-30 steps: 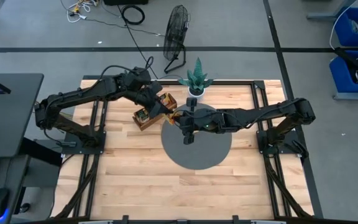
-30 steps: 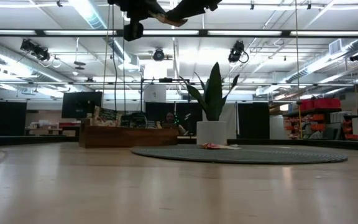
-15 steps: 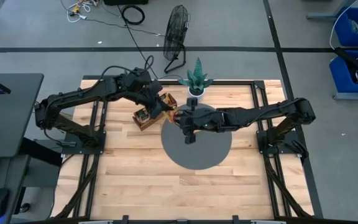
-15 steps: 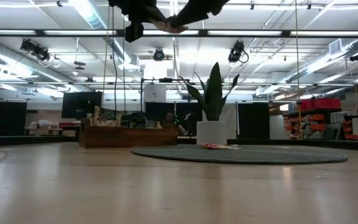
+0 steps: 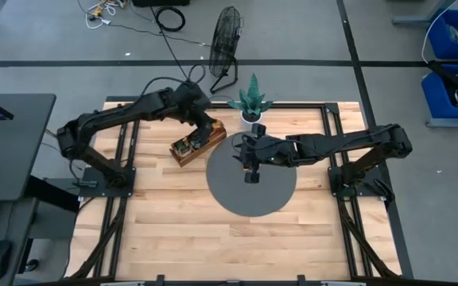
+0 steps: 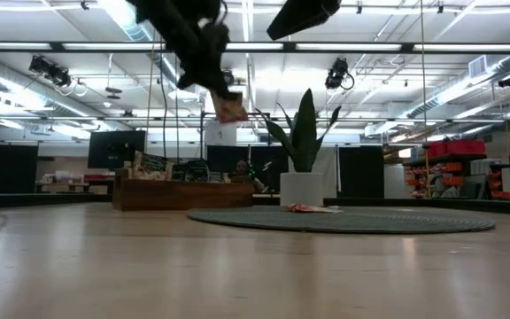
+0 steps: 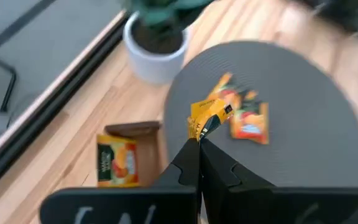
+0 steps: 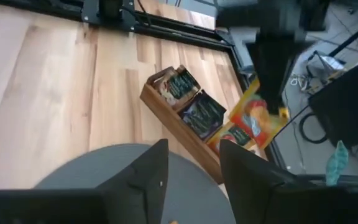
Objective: Pick & Place Tea
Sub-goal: Put the orange tea bag into the right section of the wooden organizer
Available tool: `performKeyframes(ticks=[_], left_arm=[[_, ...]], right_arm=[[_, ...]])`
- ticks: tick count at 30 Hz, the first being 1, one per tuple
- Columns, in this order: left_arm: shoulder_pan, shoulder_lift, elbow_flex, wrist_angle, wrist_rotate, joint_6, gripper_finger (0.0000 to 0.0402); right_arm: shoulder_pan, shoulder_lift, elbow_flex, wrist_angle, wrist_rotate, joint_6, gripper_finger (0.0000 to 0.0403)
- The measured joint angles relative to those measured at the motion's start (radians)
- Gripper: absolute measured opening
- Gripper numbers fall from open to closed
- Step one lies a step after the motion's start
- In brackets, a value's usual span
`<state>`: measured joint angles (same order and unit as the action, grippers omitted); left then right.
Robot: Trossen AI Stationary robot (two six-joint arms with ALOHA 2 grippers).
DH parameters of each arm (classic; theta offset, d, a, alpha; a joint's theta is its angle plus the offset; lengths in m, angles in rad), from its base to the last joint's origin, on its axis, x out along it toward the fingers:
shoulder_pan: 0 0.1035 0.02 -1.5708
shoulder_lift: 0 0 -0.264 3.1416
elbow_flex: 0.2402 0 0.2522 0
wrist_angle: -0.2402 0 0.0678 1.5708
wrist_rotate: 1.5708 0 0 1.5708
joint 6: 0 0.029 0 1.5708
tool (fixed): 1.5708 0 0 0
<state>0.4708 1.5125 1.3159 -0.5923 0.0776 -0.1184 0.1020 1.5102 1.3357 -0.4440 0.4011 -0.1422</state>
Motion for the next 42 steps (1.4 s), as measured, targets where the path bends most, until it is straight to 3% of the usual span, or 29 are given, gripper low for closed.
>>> performKeyframes(ticks=[12, 21, 26, 42], left_arm=[[0.093, 0.198, 0.000, 0.048, -0.037, 0.065, 0.0002], [0.106, 0.199, -0.058, 0.061, -0.022, 0.054, 0.0002], [0.102, 0.199, -0.119, 0.175, -0.022, 0.026, 0.0002], [0.110, 0.202, -0.132, 0.214, -0.033, 0.007, 0.0002]], right_arm=[[0.000, 0.000, 0.000, -0.001, 0.010, 0.093, 0.0150], [0.000, 0.000, 0.000, -0.001, 0.010, 0.126, 0.0150], [0.000, 0.001, 0.000, 0.000, 0.010, 0.127, 0.0150], [-0.001, 0.001, 0.000, 0.002, 0.010, 0.126, 0.0150]])
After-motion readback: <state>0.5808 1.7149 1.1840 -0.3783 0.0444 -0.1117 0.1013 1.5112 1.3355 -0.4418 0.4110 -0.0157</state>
